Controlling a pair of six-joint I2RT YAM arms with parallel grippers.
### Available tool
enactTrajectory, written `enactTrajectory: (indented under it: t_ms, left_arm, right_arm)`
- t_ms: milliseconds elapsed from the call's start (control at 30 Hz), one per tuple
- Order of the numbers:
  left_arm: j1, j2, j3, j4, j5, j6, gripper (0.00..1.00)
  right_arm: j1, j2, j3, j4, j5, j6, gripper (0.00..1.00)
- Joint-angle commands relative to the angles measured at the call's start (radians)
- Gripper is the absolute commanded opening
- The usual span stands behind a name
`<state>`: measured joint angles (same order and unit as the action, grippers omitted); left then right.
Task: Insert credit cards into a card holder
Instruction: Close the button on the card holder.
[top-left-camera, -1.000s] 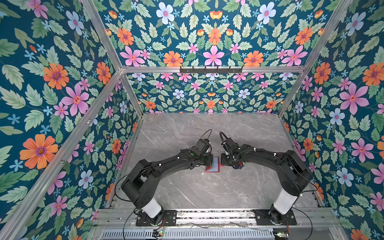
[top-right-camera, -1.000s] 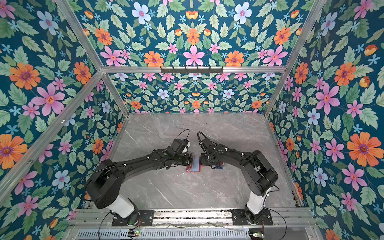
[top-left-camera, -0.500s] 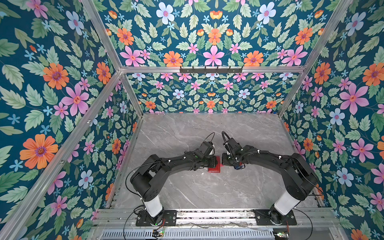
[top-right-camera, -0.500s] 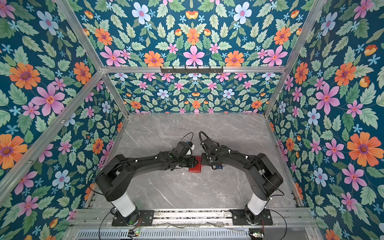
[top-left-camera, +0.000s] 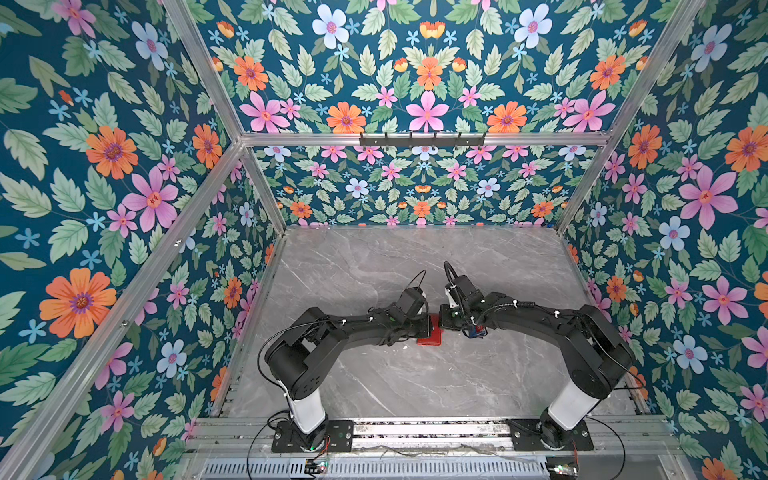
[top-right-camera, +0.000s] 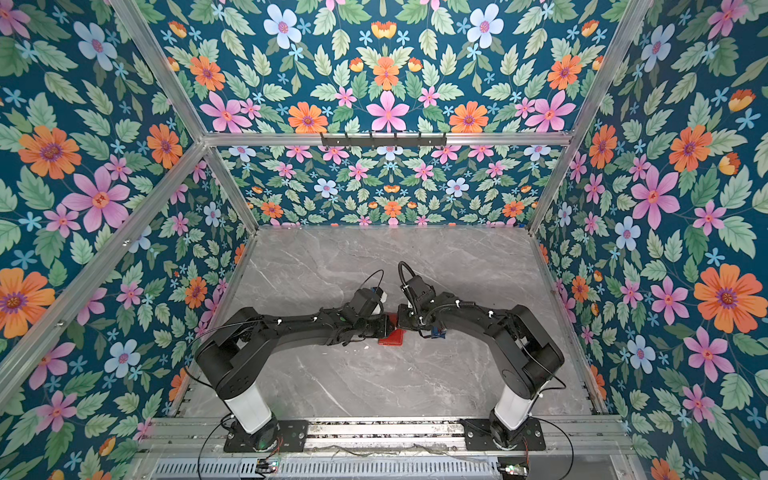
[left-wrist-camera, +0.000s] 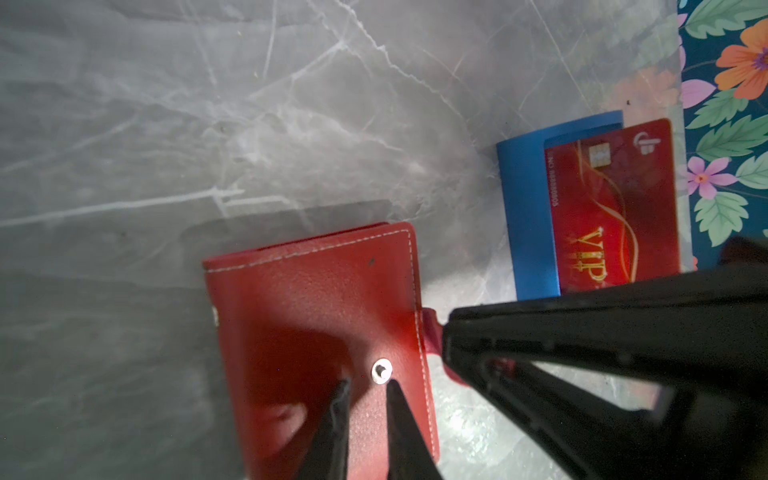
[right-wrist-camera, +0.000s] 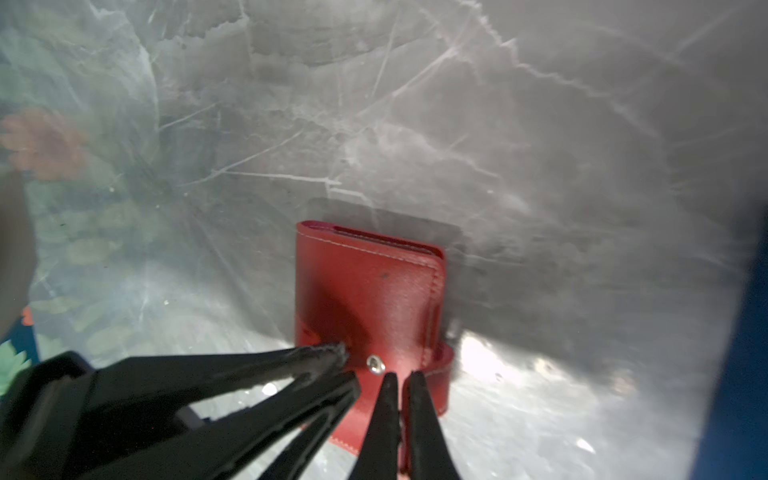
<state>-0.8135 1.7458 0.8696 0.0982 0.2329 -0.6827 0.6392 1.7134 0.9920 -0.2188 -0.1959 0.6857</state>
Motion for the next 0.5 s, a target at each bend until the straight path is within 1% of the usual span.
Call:
enactTrajectory:
  t_ms: [0,133,167,300,367,467]
  left_arm:
    - [-0.001,-0.012,-0.016,-0.012,-0.032,-0.021,0.17]
    - [-0.001,-0.022,-0.03,-0.004,-0.036,-0.029,0.17]
    - [-0.001,-0.022,-0.032,-0.005,-0.039,-0.03,0.17]
    - [-0.001,-0.025,-0.037,0.0,-0.046,-0.035,0.17]
    - [-0.001,-0.023,-0.037,0.0,-0.046,-0.035,0.17]
    - [-0.001,-0.023,-0.038,-0.002,-0.047,-0.035,0.17]
  right_arm:
    - [0.0,0.022,0.006,0.061,-0.052,0.032,0.0]
    - [0.0,0.04,0.005,0.085,-0.08,0.042,0.0]
    - [0.0,0.04,0.006,0.086,-0.084,0.042,0.02]
    - [0.0,0.022,0.007,0.078,-0.085,0.043,0.19]
    - [0.001,0.008,0.009,0.066,-0.089,0.036,0.23]
    - [0.0,-0.022,0.011,0.045,-0.086,0.028,0.32]
